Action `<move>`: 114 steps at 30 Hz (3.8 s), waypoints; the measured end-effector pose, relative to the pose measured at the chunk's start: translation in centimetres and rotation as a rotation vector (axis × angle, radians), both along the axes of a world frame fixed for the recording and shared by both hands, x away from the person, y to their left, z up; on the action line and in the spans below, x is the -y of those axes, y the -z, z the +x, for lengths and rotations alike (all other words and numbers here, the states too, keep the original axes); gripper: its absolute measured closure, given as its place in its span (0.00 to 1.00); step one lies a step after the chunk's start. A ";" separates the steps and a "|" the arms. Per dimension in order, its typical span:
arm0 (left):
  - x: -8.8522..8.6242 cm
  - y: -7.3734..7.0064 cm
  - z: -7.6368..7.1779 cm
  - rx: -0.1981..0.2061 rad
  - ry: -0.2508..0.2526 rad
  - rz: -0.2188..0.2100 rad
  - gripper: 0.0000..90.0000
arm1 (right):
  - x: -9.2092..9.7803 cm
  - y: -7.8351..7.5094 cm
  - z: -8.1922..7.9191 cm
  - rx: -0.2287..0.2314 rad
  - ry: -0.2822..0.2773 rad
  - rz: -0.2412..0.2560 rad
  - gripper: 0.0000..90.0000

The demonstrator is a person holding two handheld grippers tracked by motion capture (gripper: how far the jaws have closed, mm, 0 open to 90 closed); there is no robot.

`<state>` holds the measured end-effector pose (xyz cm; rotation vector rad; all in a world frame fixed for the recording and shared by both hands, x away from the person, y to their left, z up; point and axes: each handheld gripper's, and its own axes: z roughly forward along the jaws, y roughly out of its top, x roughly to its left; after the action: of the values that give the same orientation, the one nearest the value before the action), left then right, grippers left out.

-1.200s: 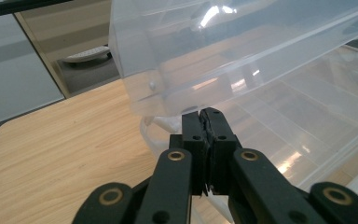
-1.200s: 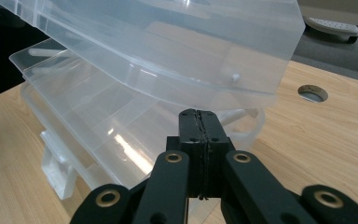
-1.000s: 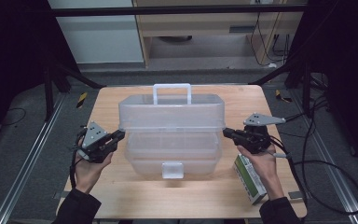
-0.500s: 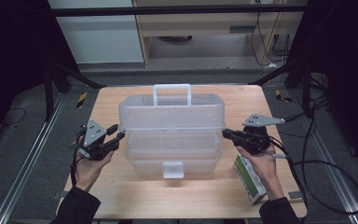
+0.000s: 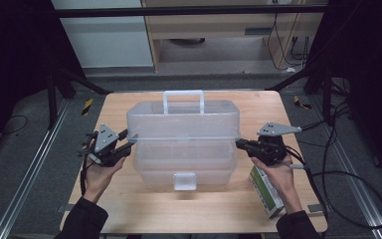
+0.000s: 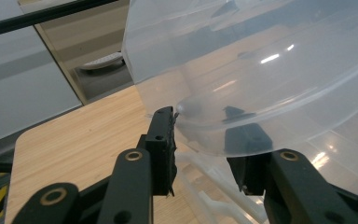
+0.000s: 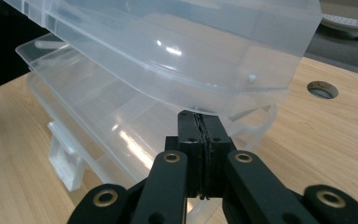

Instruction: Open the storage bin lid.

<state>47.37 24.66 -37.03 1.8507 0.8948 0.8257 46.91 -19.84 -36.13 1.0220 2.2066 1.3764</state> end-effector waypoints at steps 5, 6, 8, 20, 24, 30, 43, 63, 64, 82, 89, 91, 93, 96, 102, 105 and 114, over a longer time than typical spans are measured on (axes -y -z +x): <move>-0.1 -0.1 -0.1 -0.006 -0.004 0.001 0.72 | -0.1 0.2 -0.1 -0.006 -0.002 -0.006 0.93; -0.1 -0.1 -0.1 -0.006 -0.004 0.001 0.72 | -0.1 0.5 -0.1 -0.016 0.011 -0.033 0.90; -0.1 -0.2 -0.1 -0.009 -0.004 0.001 0.72 | -0.2 1.0 -0.1 -0.030 0.022 -0.064 0.86; -0.1 -0.2 0.0 -0.018 -0.007 -0.016 0.72 | -0.7 3.3 0.2 -0.117 0.034 -0.165 0.78; -0.1 -0.3 0.0 -0.019 -0.010 -0.021 0.72 | -1.1 3.9 0.3 -0.136 0.033 -0.185 0.79; 0.0 -0.6 0.1 -0.011 -0.020 -0.020 0.72 | -0.9 4.4 0.6 -0.174 0.041 -0.153 0.83; 0.2 -1.9 1.1 0.006 -0.044 -0.056 0.73 | -0.9 4.7 0.5 -0.186 0.053 -0.122 0.87; 0.7 -4.3 4.3 0.033 -0.101 -0.121 0.75 | -1.0 4.7 0.4 -0.175 0.055 -0.134 0.87; 0.8 -4.4 4.5 0.034 -0.105 -0.122 0.76 | -1.0 4.7 0.4 -0.175 0.055 -0.132 0.87; 1.2 -5.5 7.0 0.039 -0.148 -0.097 0.83 | -0.9 4.8 0.4 -0.179 0.053 -0.121 0.87; 1.3 -5.9 8.2 0.027 -0.158 -0.104 0.84 | -0.9 4.8 0.5 -0.184 0.054 -0.116 0.87; 1.3 -6.0 8.3 0.027 -0.159 -0.105 0.84 | -0.9 4.8 0.5 -0.183 0.053 -0.116 0.87; 1.4 -6.0 8.8 0.025 -0.163 -0.114 0.84 | -0.9 4.8 0.5 -0.185 0.054 -0.114 0.87; 1.4 -6.1 9.1 0.027 -0.167 -0.115 0.85 | -0.9 4.8 0.5 -0.184 0.052 -0.115 0.87; 1.6 -6.2 10.1 0.025 -0.180 -0.131 0.85 | -0.9 4.8 0.5 -0.185 0.053 -0.113 0.87; 1.6 -6.2 10.3 0.025 -0.183 -0.132 0.86 | -0.9 4.8 0.5 -0.181 0.053 -0.117 0.86; 2.0 -6.4 11.8 0.026 -0.205 -0.128 0.86 | -0.9 4.8 0.5 -0.181 0.052 -0.116 0.86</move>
<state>59.12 22.71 -30.67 1.6532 1.1086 0.8939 47.42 -18.98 -40.91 1.1940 2.3399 1.1593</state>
